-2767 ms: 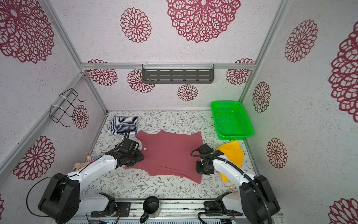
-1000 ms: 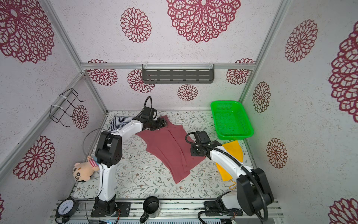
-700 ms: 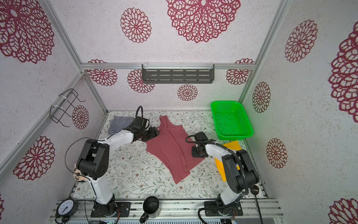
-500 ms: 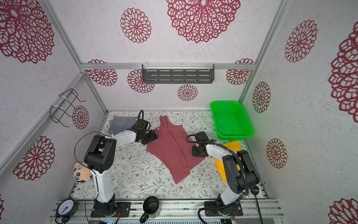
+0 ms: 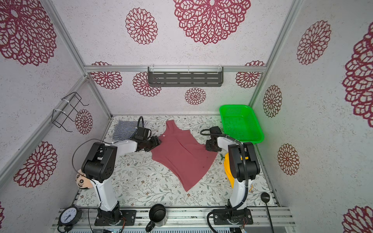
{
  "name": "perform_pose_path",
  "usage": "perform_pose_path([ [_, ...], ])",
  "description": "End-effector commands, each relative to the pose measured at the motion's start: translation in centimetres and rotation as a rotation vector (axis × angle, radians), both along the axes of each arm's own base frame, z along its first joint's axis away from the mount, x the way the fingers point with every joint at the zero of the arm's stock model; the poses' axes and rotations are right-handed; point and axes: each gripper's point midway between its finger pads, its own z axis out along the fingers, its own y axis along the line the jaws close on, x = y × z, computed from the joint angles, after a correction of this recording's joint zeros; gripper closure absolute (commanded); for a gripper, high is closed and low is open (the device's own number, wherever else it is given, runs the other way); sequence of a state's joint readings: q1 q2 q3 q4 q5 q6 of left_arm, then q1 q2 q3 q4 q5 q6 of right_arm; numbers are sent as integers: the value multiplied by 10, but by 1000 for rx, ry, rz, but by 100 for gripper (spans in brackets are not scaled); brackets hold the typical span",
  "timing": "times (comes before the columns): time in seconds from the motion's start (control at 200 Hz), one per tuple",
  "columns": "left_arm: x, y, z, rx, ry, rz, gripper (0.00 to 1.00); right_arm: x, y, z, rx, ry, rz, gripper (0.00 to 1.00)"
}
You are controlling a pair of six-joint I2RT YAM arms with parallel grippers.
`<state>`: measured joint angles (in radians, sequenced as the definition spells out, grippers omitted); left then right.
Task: Fold and stack tank tops
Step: Rotate the tank top at the center of the table.
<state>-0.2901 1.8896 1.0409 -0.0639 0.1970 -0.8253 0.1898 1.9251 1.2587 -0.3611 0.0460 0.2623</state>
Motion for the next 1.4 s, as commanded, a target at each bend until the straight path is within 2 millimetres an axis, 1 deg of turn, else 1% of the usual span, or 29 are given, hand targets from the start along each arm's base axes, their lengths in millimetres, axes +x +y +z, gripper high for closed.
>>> perform_pose_path([
  [0.0,-59,3,-30,15,157,42,28,19,-7,49,-72,-84,54,72],
  [0.04,-63,5,-25,17,150,50,27,15,0,66,-60,-105,75,68],
  [0.065,-64,7,-21,19,143,58,27,8,5,73,-49,-104,91,64],
  [0.08,-65,8,-18,18,138,61,27,3,9,80,-42,-113,101,63],
  [0.115,-66,9,-11,19,131,67,27,-12,18,88,-22,-110,128,59],
  [0.165,-68,9,1,23,116,69,27,-38,33,91,10,-92,163,58],
  [0.205,-70,11,10,30,101,72,27,-61,44,89,36,-68,189,58],
  [0.255,-71,15,18,49,85,72,26,-90,54,82,72,-31,203,61],
  [0.295,-69,20,19,75,77,74,26,-112,62,73,110,4,207,64],
  [0.355,-65,24,15,93,91,67,26,-139,73,59,164,45,201,72],
  [0.395,-62,25,11,86,105,59,26,-153,80,50,189,65,199,76],
  [0.445,-57,25,7,85,105,60,26,-168,88,39,213,88,198,77],
  [0.52,-53,27,-1,89,111,63,26,-182,91,21,230,115,180,79],
  [0.601,-52,30,-14,96,131,67,26,-189,88,6,228,137,157,81],
  [0.686,-57,31,-23,88,150,72,26,-188,72,-10,168,157,122,83],
  [0.761,-69,32,-26,78,163,83,26,-183,57,-23,115,177,91,83],
  [0.851,-88,38,-26,78,171,108,26,-171,37,-30,83,183,44,83],
  [0.956,-114,42,-23,81,180,133,26,-150,17,-26,60,158,-2,81],
  [1.026,-127,45,-20,72,174,153,26,-132,8,-19,47,128,-16,80],
  [1.091,-129,45,-13,53,153,171,26,-116,8,-13,48,108,-6,78],
  [1.136,-126,43,-4,44,132,173,26,-112,10,-7,49,112,8,74],
  [1.171,-123,42,4,47,116,170,26,-110,11,3,49,106,16,71],
  [1.206,-120,43,13,61,101,165,25,-113,11,13,52,102,19,66],
  [1.261,-117,42,28,85,79,151,24,-125,9,30,56,104,15,54],
  [1.326,-121,38,44,106,70,131,22,-150,4,45,55,125,-1,41],
  [1.391,-133,27,51,112,82,103,22,-181,1,53,65,157,-19,37],
])
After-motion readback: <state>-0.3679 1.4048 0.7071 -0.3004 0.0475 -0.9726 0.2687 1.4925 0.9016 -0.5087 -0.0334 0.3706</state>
